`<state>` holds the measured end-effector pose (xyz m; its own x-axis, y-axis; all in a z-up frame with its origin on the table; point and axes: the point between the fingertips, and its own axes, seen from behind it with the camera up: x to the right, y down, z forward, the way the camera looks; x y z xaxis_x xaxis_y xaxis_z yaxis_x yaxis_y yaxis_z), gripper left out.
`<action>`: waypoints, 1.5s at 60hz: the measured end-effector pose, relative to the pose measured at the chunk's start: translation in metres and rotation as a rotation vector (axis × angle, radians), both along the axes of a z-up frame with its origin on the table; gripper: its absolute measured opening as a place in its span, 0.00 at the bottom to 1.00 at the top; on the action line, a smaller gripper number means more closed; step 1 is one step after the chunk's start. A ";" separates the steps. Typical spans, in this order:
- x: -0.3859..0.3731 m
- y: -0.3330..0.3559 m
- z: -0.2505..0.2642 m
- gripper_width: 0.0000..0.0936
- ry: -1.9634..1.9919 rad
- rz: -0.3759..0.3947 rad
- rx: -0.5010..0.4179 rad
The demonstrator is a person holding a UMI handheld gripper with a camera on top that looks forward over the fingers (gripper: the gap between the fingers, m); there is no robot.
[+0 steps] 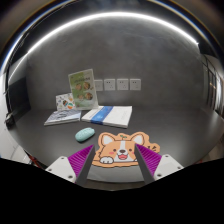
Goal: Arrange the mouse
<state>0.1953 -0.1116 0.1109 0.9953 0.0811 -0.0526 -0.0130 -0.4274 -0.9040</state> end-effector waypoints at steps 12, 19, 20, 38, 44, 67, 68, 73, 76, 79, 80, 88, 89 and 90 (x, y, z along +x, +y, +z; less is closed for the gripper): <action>-0.050 0.018 -0.021 0.88 0.033 0.080 -0.012; -0.105 0.045 -0.051 0.88 0.077 0.161 -0.067; -0.112 0.049 -0.056 0.88 0.077 0.170 -0.076; -0.185 0.118 -0.119 0.88 0.020 0.197 -0.231; -0.190 0.149 -0.123 0.87 -0.022 0.157 -0.226; -0.202 0.206 -0.124 0.48 -0.082 0.105 -0.202; -0.206 0.201 -0.122 0.51 -0.067 0.125 -0.207; -0.214 0.181 -0.075 0.44 0.009 0.192 -0.114; -0.199 0.167 -0.031 0.44 -0.029 0.187 -0.004; -0.171 0.146 0.008 0.43 -0.058 0.177 0.100; -0.161 0.139 0.017 0.43 -0.070 0.175 0.120; -0.051 0.100 0.020 0.43 -0.077 0.034 0.113; -0.039 0.099 0.017 0.43 -0.089 0.009 0.091; -0.026 0.097 0.008 0.43 -0.102 -0.014 0.073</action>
<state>0.1697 -0.0148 0.1191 0.9963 0.0668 0.0543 0.0749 -0.3605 -0.9298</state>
